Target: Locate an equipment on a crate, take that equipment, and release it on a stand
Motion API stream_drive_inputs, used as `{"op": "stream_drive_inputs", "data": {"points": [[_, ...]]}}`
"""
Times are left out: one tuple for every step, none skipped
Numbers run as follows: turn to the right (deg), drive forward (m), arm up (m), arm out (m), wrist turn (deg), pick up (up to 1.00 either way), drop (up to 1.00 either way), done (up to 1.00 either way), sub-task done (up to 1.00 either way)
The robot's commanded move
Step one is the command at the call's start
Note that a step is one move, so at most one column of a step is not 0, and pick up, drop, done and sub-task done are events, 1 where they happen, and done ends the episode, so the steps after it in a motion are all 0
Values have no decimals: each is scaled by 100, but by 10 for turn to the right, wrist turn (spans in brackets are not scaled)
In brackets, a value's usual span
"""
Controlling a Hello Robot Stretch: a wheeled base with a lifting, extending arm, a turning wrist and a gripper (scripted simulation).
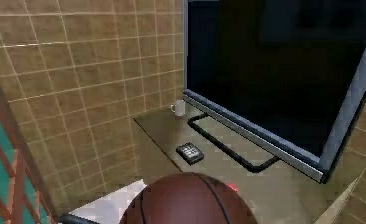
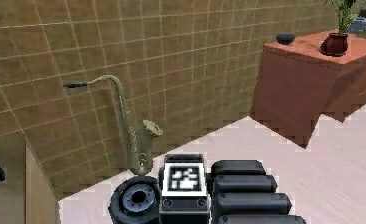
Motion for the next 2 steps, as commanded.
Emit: {"op": "stream_drive_inputs", "data": {"points": [[-180,0,0,0,0,0,0,0,0],[0,50,0,0,0,0,0,0,0]]}}
